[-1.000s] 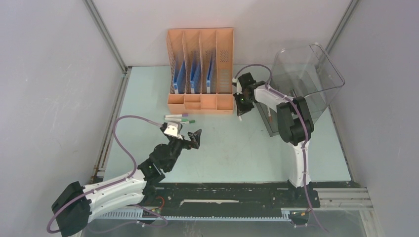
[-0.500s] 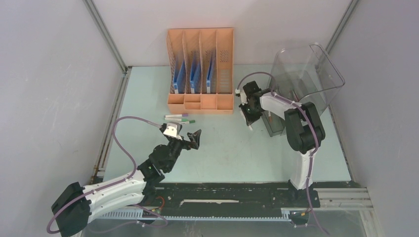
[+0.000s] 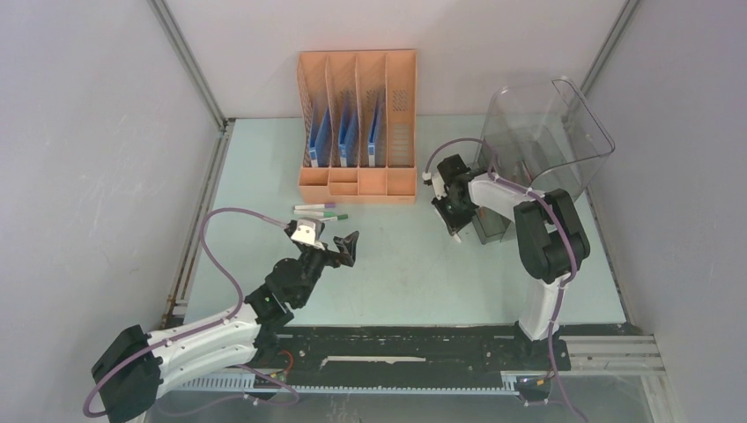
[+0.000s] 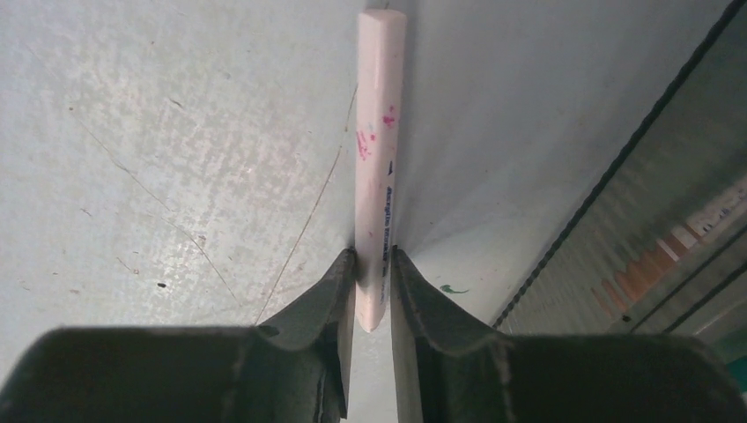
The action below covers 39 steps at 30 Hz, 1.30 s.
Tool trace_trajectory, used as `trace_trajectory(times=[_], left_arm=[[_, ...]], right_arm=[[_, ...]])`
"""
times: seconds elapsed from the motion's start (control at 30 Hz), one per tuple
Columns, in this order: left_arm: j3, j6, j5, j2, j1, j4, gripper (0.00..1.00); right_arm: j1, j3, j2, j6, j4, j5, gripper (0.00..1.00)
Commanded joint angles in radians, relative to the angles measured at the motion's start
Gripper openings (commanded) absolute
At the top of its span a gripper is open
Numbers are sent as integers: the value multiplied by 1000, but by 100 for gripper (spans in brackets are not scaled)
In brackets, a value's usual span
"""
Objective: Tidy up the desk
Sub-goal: Pick up the stationery from the center of the board.
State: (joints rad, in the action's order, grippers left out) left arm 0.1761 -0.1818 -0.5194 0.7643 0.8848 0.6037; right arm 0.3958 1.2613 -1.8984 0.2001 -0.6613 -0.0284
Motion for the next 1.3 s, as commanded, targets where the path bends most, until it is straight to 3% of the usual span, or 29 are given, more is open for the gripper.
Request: trace_trajectory(times=[0.0, 0.3, 0.6, 0.77, 1.27], left_arm=[[-7, 21, -9, -16, -4, 33, 100], [-5, 21, -9, -14, -3, 33, 100], [-9, 21, -8, -19, -4, 36, 100], [-12, 21, -8, -23, -4, 39, 100], [-18, 21, -10, -30, -4, 43, 100]], right_arm=[[12, -30, -36, 36, -19, 64, 29], [19, 19, -71, 41, -32, 72, 26], [37, 20, -58, 43, -65, 39, 6], [26, 15, 25, 43, -67, 38, 0], [-44, -28, 322, 56, -63, -140, 0]])
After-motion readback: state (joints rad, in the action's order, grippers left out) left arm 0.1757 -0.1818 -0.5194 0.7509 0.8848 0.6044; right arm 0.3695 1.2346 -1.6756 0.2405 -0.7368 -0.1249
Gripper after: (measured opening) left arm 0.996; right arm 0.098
